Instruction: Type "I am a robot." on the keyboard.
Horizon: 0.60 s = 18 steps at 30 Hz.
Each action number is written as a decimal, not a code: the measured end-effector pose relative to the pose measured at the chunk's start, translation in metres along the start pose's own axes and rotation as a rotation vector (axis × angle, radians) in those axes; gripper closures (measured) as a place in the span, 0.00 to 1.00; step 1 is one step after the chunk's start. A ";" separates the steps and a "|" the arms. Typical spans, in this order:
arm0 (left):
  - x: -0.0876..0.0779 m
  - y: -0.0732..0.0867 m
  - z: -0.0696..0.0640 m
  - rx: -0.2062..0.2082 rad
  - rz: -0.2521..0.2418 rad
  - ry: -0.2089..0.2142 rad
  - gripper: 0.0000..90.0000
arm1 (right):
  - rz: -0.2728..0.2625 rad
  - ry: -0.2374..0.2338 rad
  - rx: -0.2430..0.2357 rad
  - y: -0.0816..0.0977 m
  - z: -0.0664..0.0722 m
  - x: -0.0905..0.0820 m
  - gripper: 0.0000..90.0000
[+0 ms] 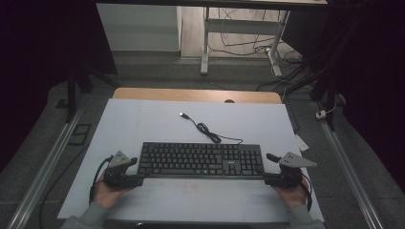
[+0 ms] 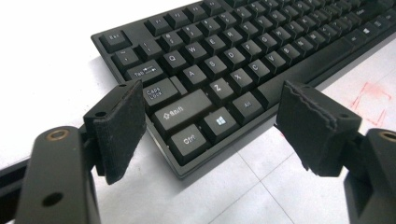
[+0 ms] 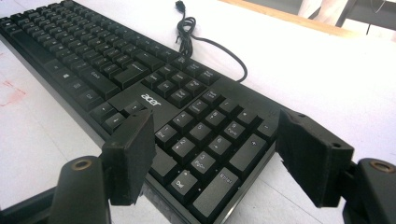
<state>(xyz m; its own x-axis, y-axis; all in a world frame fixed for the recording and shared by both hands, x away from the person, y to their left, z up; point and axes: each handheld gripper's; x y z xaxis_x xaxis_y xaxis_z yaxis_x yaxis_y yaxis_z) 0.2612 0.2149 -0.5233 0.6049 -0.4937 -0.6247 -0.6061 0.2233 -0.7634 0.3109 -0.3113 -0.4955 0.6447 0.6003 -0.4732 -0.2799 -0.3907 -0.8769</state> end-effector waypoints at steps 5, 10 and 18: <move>0.000 0.002 -0.002 0.009 0.004 -0.004 0.27 | -0.006 -0.003 -0.003 -0.001 0.001 -0.001 0.33; -0.001 0.003 -0.002 0.015 0.004 -0.007 0.28 | -0.009 -0.010 -0.001 -0.002 0.002 0.000 0.33; 0.004 0.001 -0.004 0.027 0.005 -0.011 0.29 | -0.007 -0.016 0.002 -0.003 0.004 0.001 0.34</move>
<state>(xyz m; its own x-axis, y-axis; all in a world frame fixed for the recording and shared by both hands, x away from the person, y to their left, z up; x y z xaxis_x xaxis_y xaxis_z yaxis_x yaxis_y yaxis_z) 0.2607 0.2101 -0.5261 0.6073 -0.4835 -0.6304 -0.5952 0.2487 -0.7641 0.3090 -0.3067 -0.4935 0.6353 0.6143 -0.4680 -0.2768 -0.3845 -0.8806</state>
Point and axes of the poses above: each handheld gripper's, and its own axes: x roughly forward along the jaws, y roughly out of its underside, z roughly to its left, and after that the axes turned 2 degrees about -x, right-handed
